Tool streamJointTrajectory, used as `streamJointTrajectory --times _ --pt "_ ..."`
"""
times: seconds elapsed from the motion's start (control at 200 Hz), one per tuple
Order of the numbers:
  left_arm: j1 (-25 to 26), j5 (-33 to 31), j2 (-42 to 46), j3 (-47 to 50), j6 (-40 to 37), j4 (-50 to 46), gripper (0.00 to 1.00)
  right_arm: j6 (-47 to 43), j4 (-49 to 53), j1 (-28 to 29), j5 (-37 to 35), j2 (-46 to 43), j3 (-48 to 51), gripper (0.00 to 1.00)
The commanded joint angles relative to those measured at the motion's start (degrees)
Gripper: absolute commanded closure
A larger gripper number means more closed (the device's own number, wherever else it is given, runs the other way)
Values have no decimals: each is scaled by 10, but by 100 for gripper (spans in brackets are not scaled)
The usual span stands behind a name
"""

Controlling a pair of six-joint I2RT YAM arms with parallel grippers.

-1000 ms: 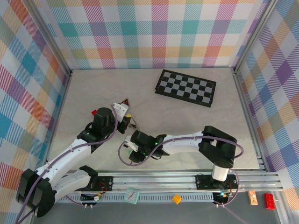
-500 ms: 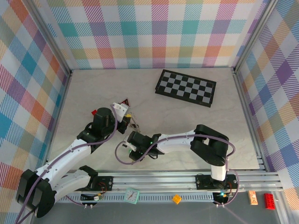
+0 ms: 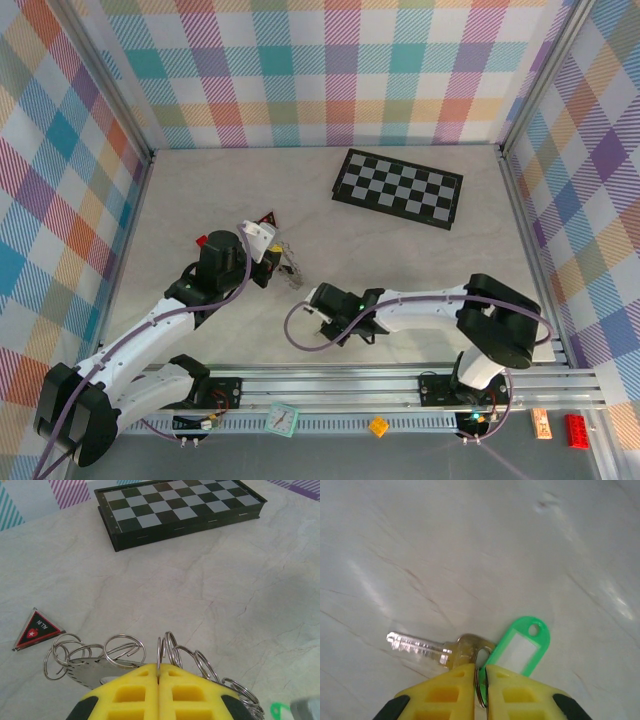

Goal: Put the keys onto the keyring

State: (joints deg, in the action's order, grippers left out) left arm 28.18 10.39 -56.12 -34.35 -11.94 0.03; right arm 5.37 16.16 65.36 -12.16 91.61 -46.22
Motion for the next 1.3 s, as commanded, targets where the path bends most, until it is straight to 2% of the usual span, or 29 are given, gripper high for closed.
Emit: streamJointTrajectory --times 0.0,0.195,0.265,0.38,0.475,0.56,0.71,0.905,1.08,1.295 --pt "-3 24 15 -7 -13 13 100 9 43 -13 -20 -19 13 87" --pt "-2 28 15 -6 -17 11 100 62 57 -19 -4 -61 5 79" --pt "-3 30 15 -6 -18 10 100 113 63 -20 -13 -72 2 73" --pt "-2 30 18 -5 -19 11 100 247 113 -20 -42 -70 -21 63" --pt "-1 31 22 -3 -19 9 100 317 149 -20 -26 -54 -41 62" --pt "-2 31 25 -1 -20 9 100 318 144 -19 -2 -39 -48 62" --pt "-1 33 26 -3 -23 5 100 231 165 -19 -4 -31 -62 62" --pt "-2 32 23 -3 -26 9 100 21 160 -19 -10 -58 -55 62" --pt "-2 23 16 -1 -22 12 100 -192 107 -18 31 -95 -26 62" --pt "-1 20 22 -1 -22 8 100 -374 109 -19 90 -114 15 60"
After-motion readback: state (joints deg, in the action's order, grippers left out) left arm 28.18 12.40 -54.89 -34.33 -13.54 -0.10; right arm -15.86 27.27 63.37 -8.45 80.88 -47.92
